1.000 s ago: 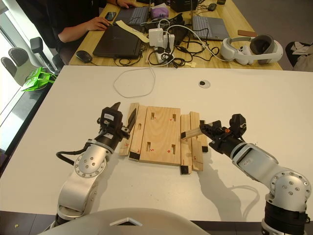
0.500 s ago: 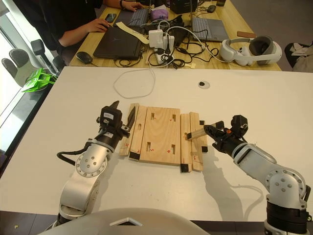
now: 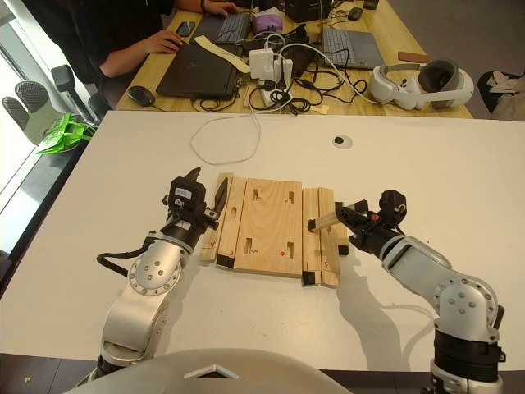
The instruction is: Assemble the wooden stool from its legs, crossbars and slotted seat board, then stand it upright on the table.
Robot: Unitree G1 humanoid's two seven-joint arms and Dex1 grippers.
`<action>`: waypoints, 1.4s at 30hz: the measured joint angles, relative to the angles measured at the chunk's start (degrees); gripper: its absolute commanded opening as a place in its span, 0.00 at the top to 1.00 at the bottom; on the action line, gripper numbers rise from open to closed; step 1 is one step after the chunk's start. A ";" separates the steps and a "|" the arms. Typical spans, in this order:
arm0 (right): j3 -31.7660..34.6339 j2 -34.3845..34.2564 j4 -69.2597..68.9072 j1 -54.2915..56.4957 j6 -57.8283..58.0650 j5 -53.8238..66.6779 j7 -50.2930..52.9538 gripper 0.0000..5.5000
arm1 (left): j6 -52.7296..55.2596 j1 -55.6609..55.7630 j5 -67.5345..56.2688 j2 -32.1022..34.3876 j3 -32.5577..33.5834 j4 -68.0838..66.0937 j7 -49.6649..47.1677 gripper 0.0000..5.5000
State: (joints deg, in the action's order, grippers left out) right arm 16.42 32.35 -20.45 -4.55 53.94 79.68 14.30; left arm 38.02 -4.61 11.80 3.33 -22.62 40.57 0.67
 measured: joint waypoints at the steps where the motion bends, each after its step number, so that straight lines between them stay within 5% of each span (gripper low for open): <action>1: -0.02 0.09 -0.08 -0.01 0.16 -0.47 -0.17 0.93 | 0.00 0.00 0.00 0.00 -0.01 0.00 0.01 0.50; 13: -5.81 4.68 -0.51 6.54 1.53 -19.78 -2.03 0.93 | 0.00 0.09 0.13 0.04 -0.50 -0.21 0.09 0.50; 27: -12.71 -11.15 9.05 19.79 0.54 -34.08 -5.02 0.93 | 0.06 2.21 0.02 1.24 0.08 -1.06 2.76 0.50; 35: -22.18 -10.27 9.17 21.67 -2.58 -45.89 -14.45 0.93 | 0.38 2.53 0.01 1.31 0.62 -1.03 3.86 0.50; 42: -23.54 -10.07 11.20 23.49 -3.43 -50.69 -19.38 0.93 | 0.46 2.56 0.02 1.29 0.63 -1.04 3.88 0.50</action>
State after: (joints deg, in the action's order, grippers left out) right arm -7.12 22.28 -9.25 18.94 50.50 28.99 -5.08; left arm 38.48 -2.05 11.83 4.61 -22.00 39.54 4.56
